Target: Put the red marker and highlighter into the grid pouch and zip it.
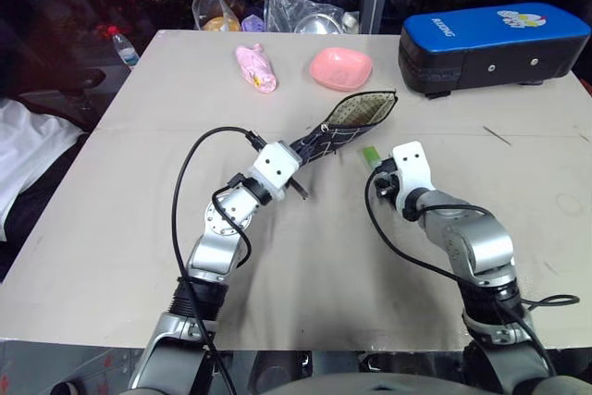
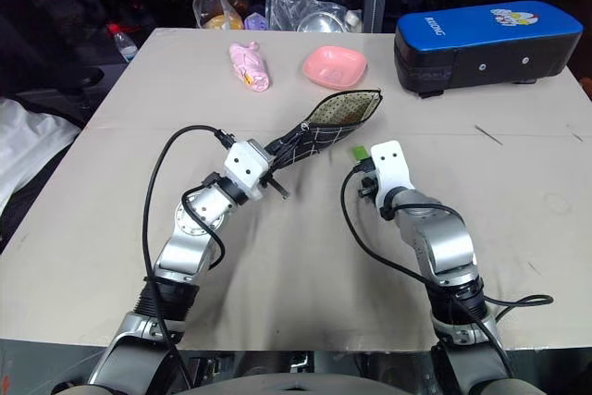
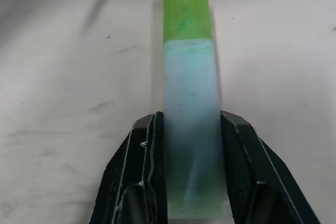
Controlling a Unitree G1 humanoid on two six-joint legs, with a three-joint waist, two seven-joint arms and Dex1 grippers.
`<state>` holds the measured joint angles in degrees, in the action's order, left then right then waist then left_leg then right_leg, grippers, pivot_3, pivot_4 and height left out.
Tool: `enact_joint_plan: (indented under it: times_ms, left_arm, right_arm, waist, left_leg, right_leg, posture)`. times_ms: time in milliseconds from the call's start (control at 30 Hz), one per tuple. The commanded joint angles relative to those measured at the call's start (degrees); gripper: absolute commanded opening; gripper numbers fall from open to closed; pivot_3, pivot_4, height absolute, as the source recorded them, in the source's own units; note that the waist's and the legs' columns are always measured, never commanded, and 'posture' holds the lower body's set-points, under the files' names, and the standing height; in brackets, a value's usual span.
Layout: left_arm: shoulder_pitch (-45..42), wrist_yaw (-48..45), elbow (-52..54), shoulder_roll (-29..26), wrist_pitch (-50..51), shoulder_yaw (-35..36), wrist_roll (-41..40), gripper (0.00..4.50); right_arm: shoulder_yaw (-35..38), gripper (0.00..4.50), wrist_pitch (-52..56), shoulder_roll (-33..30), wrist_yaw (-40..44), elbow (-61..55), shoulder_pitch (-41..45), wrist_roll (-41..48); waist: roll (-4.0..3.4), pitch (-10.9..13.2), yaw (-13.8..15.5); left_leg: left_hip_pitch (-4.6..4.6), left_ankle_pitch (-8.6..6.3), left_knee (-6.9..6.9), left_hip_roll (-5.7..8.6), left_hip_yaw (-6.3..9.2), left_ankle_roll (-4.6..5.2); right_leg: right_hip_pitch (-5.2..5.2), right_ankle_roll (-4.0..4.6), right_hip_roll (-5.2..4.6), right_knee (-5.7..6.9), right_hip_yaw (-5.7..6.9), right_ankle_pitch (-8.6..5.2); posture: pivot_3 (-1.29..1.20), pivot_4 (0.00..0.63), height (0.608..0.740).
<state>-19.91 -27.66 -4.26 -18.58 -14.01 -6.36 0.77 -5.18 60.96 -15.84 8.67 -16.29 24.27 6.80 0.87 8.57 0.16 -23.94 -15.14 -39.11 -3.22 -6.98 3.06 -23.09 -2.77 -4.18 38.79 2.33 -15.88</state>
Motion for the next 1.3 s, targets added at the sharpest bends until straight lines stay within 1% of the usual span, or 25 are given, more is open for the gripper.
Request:
enact_joint_plan:
  times_ms: [33,67,100,133,200,300,400,600,700,867,1067,1100,1200,1300]
  left_arm:
    - [-0.7,-0.7,2.6,-0.5,-1.0,-0.2,0.1,0.0]
    - [-0.8,-0.9,2.6,-0.5,-1.2,-0.5,0.2,0.0]
    - [-0.9,-1.1,2.5,-0.6,-1.3,-0.6,0.2,0.0]
    - [-1.1,-1.4,2.3,-0.5,-1.4,-0.8,0.2,0.0]
    - [-1.4,-1.9,1.9,-0.4,-1.7,-1.2,-0.1,0.0]
    - [-2.0,-2.7,1.0,-0.1,-2.1,-1.7,-0.2,0.0]
    - [-2.9,-3.7,0.1,0.2,-2.7,-2.5,0.0,0.0]
    - [-4.4,-5.7,-1.0,0.0,-4.8,-4.5,0.8,0.0]
    - [-4.6,-6.0,-1.0,0.0,-5.2,-4.8,1.0,0.0]
    - [-4.5,-6.8,-0.6,-0.2,-5.6,-5.4,1.4,0.0]
    - [-5.1,-7.0,-0.6,0.3,-5.6,-5.7,1.5,0.0]
    - [-5.2,-7.1,-0.5,0.5,-5.6,-5.9,1.6,0.0]
    - [-5.4,-7.0,-0.2,0.9,-5.3,-6.1,1.7,0.0]
    - [-5.1,-7.0,0.1,1.1,-5.2,-6.1,1.7,0.0]
  right_arm:
    - [4.9,0.79,-11.8,-9.9,8.2,0.6,2.3,-0.3]
    - [5.6,0.79,-17.2,-14.9,14.3,0.8,2.4,0.9]
    - [6.1,0.79,-21.0,-18.1,18.5,1.1,2.4,1.8]
    - [5.9,0.79,-27.7,-23.4,23.0,2.3,2.9,0.6]
    - [5.0,0.79,-38.8,-30.3,30.2,5.0,4.4,-1.7]
    - [2.3,0.79,-50.4,-36.0,36.5,9.0,7.7,-4.5]
    - [-1.6,0.79,-61.5,-38.7,41.0,13.8,12.5,-9.1]
    - [-8.5,0.79,-78.7,-38.8,46.1,24.2,21.7,-17.2]
    - [-10.8,0.79,-84.8,-38.2,47.5,28.3,24.7,-19.9]
    - [-13.8,0.79,-91.8,-34.7,48.0,33.0,29.5,-23.0]
    - [-16.2,0.79,-97.1,-31.5,48.2,37.1,31.8,-25.5]
    - [-16.5,0.79,-97.1,-29.9,48.0,37.8,31.7,-25.1]
    - [-15.5,0.79,-92.3,-25.3,48.1,38.8,30.1,-21.9]
    - [-15.3,0.79,-91.3,-24.3,47.8,39.4,29.9,-23.1]
  waist:
    - [-0.01,0.0,0.3]
    - [-0.04,0.1,0.2]
    - [-0.03,0.1,0.0]
    - [-0.04,0.1,-0.3]
    - [-0.1,0.1,-0.4]
    - [-0.12,0.1,-1.0]
    - [-0.12,0.1,-1.1]
    - [-0.12,0.2,-0.8]
    - [-0.12,0.2,-0.6]
    - [-0.17,0.2,-0.9]
    - [-0.18,0.2,-0.7]
    - [-0.18,0.2,-0.7]
    - [-0.19,0.2,-0.8]
    - [-0.22,0.2,-0.7]
  left_leg:
    - [-0.01,-0.03,0.0,0.03,-0.02,0.05]
    - [-0.03,-0.06,-0.01,0.03,-0.06,0.1]
    - [-0.03,-0.08,0.0,0.03,-0.09,0.14]
    - [-0.02,-0.08,0.03,0.01,-0.08,0.13]
    - [-0.01,-0.07,0.11,0.0,-0.08,0.11]
    - [0.04,-0.05,0.26,-0.03,-0.09,0.08]
    - [0.11,-0.03,0.26,-0.05,-0.16,0.04]
    - [0.1,-0.01,0.21,-0.09,-0.26,0.02]
    - [0.09,-0.01,0.19,-0.09,-0.3,0.02]
    - [0.11,0.0,0.15,-0.12,-0.34,0.0]
    - [0.13,0.01,0.12,-0.21,-0.44,-0.02]
    - [0.12,0.01,0.1,-0.21,-0.46,-0.02]
    - [0.11,0.01,0.03,-0.2,-0.49,-0.02]
    - [0.13,0.01,-0.01,-0.23,-0.49,-0.02]
  right_leg:
    - [0.0,0.0,-0.03,-0.04,-0.01,0.0]
    - [-0.01,0.0,-0.03,-0.07,-0.04,0.0]
    - [-0.02,-0.02,-0.01,-0.13,-0.08,0.0]
    - [-0.01,-0.02,0.09,-0.2,-0.07,0.0]
    - [-0.02,-0.03,0.15,-0.23,-0.05,-0.01]
    - [-0.03,-0.03,0.18,-0.3,-0.04,-0.01]
    - [-0.03,-0.03,0.2,-0.28,-0.08,-0.01]
    - [-0.03,-0.03,0.12,-0.29,-0.13,-0.01]
    - [-0.03,-0.03,0.1,-0.31,-0.14,-0.01]
    - [-0.03,-0.03,0.1,-0.25,-0.14,0.0]
    - [-0.03,-0.03,0.12,-0.2,-0.12,-0.01]
    - [-0.03,-0.03,0.11,-0.2,-0.11,-0.01]
    - [-0.03,-0.03,0.11,-0.15,-0.12,0.0]
    - [-0.03,-0.03,0.12,-0.02,-0.12,0.0]
  posture:
    - [0.0,0.15,0.74]
    - [0.0,0.15,0.74]
    - [0.0,0.15,0.74]
    - [0.0,0.15,0.74]
    - [0.0,0.15,0.74]
    - [0.0,0.15,0.74]
    - [0.0,0.15,0.74]
    - [0.0,0.15,0.74]
    - [0.0,0.15,0.74]
    - [0.0,0.15,0.74]
    - [0.0,0.15,0.74]
    - [0.0,0.15,0.74]
    - [0.0,0.15,0.74]
    - [0.0,0.15,0.74]
